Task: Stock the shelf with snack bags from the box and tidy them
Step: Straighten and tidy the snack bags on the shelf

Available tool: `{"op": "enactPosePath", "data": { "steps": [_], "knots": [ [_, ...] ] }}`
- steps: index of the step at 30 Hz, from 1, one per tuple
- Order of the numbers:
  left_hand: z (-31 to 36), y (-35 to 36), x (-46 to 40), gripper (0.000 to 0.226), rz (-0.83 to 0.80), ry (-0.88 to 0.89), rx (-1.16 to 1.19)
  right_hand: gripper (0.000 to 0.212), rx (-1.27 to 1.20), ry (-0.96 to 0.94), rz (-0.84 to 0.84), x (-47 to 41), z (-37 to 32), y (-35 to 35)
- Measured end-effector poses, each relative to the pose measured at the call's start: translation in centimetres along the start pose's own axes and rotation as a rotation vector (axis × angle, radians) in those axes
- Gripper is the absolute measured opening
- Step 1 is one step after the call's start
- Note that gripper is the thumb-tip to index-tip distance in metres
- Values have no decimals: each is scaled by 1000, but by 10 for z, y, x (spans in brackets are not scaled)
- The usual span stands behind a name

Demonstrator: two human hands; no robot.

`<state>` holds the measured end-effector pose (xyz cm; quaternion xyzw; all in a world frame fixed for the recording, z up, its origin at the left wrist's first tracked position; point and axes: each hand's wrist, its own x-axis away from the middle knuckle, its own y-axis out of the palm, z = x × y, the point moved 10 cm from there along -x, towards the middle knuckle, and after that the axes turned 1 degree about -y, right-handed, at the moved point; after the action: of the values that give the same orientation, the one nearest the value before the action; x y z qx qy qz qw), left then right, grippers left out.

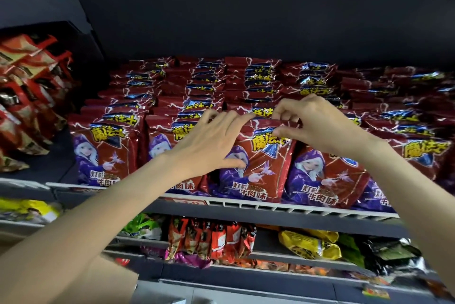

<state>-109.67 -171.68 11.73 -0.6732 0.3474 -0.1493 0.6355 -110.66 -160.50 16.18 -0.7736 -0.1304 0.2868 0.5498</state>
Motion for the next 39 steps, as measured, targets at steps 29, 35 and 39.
{"op": "enactPosePath", "data": {
  "steps": [29, 35, 39],
  "knots": [
    [55, 2, -21, 105, 36, 78, -8, 55, 178, 5, 29, 88, 47, -19],
    [47, -10, -38, 99, 10, -35, 88, 60, 409, -65, 22, 79, 44, -9],
    [42, 16, -35, 107, -151, 5, -11, 59, 501, -48, 85, 79, 46, -10]
  ]
}}
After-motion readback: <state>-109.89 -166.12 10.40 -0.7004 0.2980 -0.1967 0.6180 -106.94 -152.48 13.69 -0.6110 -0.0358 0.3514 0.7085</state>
